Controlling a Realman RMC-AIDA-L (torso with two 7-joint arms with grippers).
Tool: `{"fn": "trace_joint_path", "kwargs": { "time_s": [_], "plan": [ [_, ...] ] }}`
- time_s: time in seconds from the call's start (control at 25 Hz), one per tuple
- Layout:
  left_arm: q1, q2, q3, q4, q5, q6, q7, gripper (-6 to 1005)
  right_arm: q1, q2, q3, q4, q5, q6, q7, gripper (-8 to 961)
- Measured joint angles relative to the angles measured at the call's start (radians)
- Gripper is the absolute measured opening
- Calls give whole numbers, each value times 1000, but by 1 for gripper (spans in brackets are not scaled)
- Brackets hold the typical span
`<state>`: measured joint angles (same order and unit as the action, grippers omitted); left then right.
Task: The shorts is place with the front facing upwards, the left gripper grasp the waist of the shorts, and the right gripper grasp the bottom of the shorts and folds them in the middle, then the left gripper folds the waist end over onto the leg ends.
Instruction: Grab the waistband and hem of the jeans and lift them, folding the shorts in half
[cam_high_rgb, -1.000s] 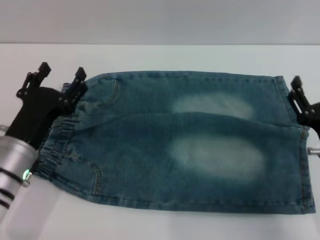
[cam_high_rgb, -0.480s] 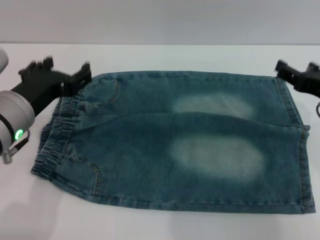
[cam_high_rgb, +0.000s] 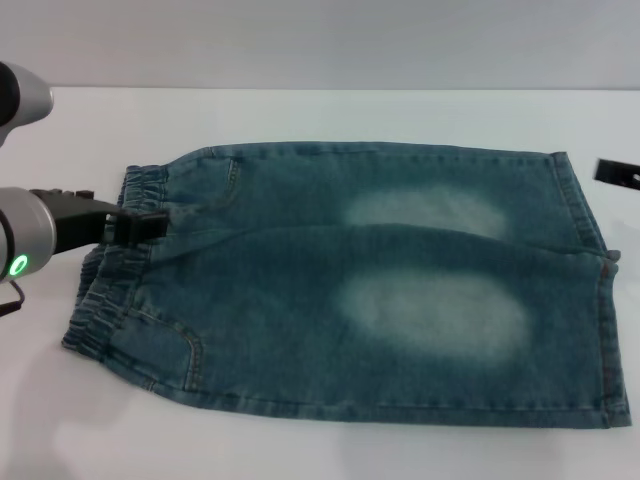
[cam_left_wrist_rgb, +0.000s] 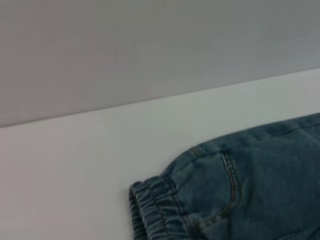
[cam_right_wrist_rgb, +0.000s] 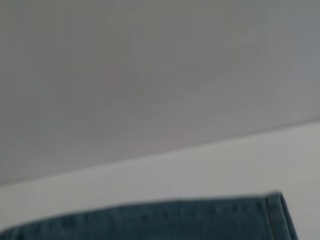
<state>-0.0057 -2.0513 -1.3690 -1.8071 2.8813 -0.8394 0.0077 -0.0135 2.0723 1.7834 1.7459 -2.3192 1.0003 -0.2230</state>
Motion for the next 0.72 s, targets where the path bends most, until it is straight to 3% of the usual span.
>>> {"fn": "trace_joint_path", "kwargs": {
  "time_s": [0.04, 0.08, 0.24, 0.36, 0.72],
  "plan": [
    [0, 0, 0, 0, 0, 0, 0, 823, -5, 1, 18, 17, 0, 34, 3, 788],
    [-47, -3, -27, -8, -1, -146, 5, 823, -16, 2, 34, 38, -1, 63, 8, 788],
    [-41, -3, -53, -36, -8, -236, 6, 820, -91, 3, 81, 183, -4, 169, 59, 788],
    [-45, -3, -61, -38, -10, -268, 6, 819, -125, 5, 75, 221, -10, 189, 80, 788],
    [-66, -5, -77, -16, -26, -450, -18, 814, -169, 11, 3, 180, -22, 175, 89, 788]
  ]
}}
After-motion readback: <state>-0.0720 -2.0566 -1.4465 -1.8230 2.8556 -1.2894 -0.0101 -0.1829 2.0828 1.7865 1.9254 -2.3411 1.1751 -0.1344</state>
